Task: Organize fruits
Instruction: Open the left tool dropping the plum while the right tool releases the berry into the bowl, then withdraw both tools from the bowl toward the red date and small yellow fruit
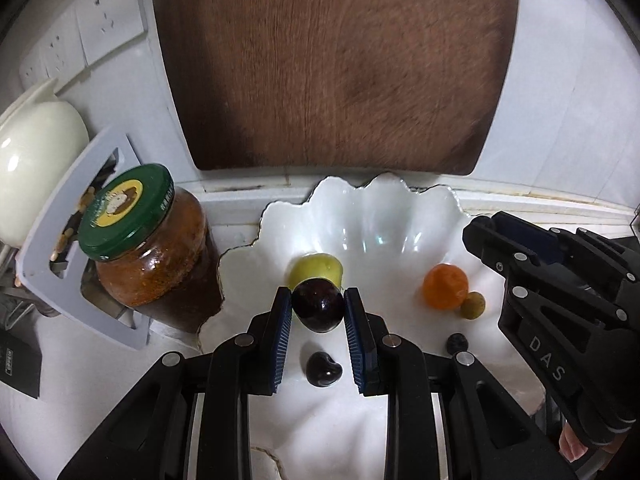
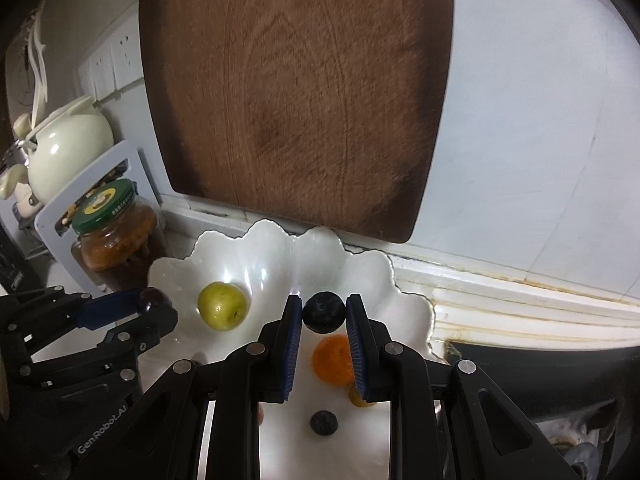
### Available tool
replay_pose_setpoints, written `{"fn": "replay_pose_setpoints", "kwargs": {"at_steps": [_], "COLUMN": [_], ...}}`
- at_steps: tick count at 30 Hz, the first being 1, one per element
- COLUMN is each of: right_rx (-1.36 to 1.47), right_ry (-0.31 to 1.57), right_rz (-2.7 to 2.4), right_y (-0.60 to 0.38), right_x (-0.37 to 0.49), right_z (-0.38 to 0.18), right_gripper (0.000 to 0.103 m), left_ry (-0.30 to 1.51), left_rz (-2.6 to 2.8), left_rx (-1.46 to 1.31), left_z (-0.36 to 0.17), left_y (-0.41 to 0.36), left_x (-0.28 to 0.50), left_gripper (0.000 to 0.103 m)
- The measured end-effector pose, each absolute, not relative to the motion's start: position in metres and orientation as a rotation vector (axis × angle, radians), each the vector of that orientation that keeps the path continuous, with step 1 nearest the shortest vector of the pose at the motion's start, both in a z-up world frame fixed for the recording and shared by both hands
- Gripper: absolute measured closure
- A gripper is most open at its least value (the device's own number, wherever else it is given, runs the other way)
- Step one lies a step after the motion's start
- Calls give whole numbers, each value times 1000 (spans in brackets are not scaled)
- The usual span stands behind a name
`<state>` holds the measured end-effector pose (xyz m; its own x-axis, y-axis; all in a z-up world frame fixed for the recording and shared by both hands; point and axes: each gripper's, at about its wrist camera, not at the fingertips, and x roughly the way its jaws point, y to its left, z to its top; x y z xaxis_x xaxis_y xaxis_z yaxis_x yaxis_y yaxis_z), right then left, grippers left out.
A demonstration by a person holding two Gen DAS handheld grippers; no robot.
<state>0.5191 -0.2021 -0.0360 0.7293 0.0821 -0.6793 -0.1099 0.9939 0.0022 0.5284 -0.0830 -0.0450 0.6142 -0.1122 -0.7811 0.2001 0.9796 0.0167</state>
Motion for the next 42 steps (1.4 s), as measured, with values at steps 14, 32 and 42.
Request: {"fn": "replay_pose_setpoints", "kwargs": {"at_steps": [14, 32, 42], "right_rx": [-28, -25, -7], "right_ry": [792, 757, 704], "right_rz": [120, 81, 101], "right_y": [-196, -208, -210], "right_x": [537, 498, 461], "right_z": [-47, -28, -5], "right_gripper": [69, 65, 65], "left_ry": [930, 821, 732], "left_rz": [-146, -112, -92], "left_rx": [119, 158, 178], "left_z": [-56, -21, 6], "left_y": [-81, -72, -64], "left_x": [541, 504, 468], "left_gripper": [75, 49, 46]}}
